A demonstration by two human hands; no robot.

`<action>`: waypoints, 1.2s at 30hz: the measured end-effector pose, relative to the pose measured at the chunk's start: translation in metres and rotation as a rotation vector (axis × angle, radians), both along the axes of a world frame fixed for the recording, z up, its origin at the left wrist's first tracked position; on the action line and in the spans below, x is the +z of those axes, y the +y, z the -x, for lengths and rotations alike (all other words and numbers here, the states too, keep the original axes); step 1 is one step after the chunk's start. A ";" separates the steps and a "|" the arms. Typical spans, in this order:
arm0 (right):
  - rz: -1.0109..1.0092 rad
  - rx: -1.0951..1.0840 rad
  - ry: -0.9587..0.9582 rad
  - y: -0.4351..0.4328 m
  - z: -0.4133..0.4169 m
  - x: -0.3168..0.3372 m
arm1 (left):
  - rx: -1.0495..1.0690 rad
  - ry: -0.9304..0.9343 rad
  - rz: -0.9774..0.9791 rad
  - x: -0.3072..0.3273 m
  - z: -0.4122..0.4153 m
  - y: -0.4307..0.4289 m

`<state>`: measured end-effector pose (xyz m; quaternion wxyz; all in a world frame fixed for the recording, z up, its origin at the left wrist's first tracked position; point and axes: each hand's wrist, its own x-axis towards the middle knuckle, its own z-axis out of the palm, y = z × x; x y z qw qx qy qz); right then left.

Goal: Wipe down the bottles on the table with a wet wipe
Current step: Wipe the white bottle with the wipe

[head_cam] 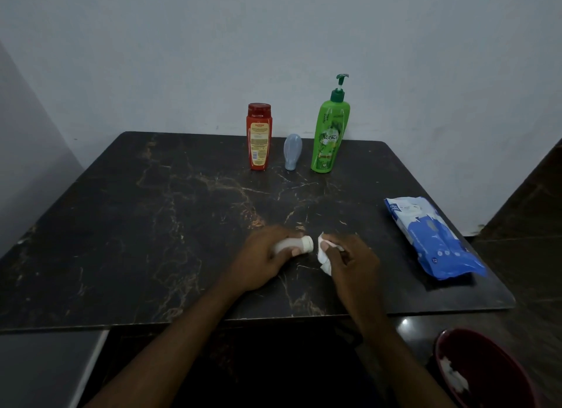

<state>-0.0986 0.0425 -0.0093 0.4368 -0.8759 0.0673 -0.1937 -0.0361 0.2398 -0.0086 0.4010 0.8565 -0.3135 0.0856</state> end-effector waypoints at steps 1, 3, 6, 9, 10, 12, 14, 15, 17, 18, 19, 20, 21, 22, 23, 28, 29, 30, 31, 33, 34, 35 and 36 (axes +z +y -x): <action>0.006 -0.008 -0.020 -0.003 0.002 0.001 | -0.007 0.002 -0.017 -0.001 -0.001 0.001; 0.054 0.004 -0.073 -0.004 0.004 0.002 | -0.001 0.007 -0.081 -0.003 -0.003 0.000; 0.237 0.124 -0.151 0.004 0.002 0.005 | 0.035 0.014 -0.160 -0.003 -0.004 -0.003; 0.504 0.224 -0.125 0.011 -0.008 0.004 | 0.033 0.006 -0.170 -0.002 -0.001 -0.003; 0.564 0.240 -0.074 0.010 -0.013 0.009 | 0.025 -0.002 -0.180 -0.002 0.000 -0.002; 0.650 0.274 0.025 0.008 -0.026 0.024 | 0.006 -0.020 -0.198 -0.002 0.002 -0.002; 0.701 0.336 0.070 0.005 -0.036 0.039 | 0.000 -0.019 -0.197 -0.001 0.002 -0.002; 0.719 0.365 0.079 0.005 -0.038 0.043 | 0.003 -0.009 -0.189 0.000 0.003 -0.002; 0.713 0.354 0.048 0.008 -0.032 0.038 | 0.010 0.007 -0.166 0.001 0.003 -0.001; 0.686 0.320 0.022 0.008 -0.025 0.030 | 0.014 0.010 -0.153 0.001 0.003 -0.001; 0.650 0.274 -0.009 0.010 -0.016 0.021 | 0.016 0.010 -0.144 0.000 0.002 -0.001; 0.601 0.236 -0.035 0.011 -0.008 0.014 | 0.015 0.007 -0.139 0.000 0.002 -0.002; 0.543 0.196 -0.067 0.014 -0.002 0.008 | 0.013 0.006 -0.137 0.001 0.002 -0.002; 0.495 0.170 -0.084 0.016 0.002 0.005 | 0.013 0.005 -0.137 0.001 0.001 -0.003; 0.469 0.152 -0.096 0.018 0.002 0.003 | 0.017 0.004 -0.138 0.001 0.001 -0.003; 0.514 0.158 -0.071 0.019 -0.011 0.009 | 0.012 -0.044 -0.179 -0.002 0.006 -0.001; 0.547 0.176 -0.034 0.017 -0.015 0.014 | -0.005 -0.070 -0.190 -0.002 0.006 -0.001; 0.582 0.190 -0.004 0.016 -0.018 0.022 | -0.025 -0.099 -0.206 -0.001 0.007 -0.002; 0.605 0.216 0.030 0.013 -0.022 0.030 | -0.044 -0.125 -0.222 -0.001 0.007 -0.002; 0.623 0.317 0.102 0.010 -0.030 0.048 | -0.061 -0.153 -0.231 0.000 0.007 -0.003; 0.632 0.365 0.123 0.009 -0.033 0.054 | -0.054 -0.159 -0.222 0.000 0.008 -0.003; 0.655 0.389 0.116 0.009 -0.033 0.057 | -0.038 -0.159 -0.208 0.001 0.009 -0.002; 0.683 0.387 0.100 0.011 -0.031 0.056 | -0.019 -0.155 -0.197 0.001 0.010 -0.002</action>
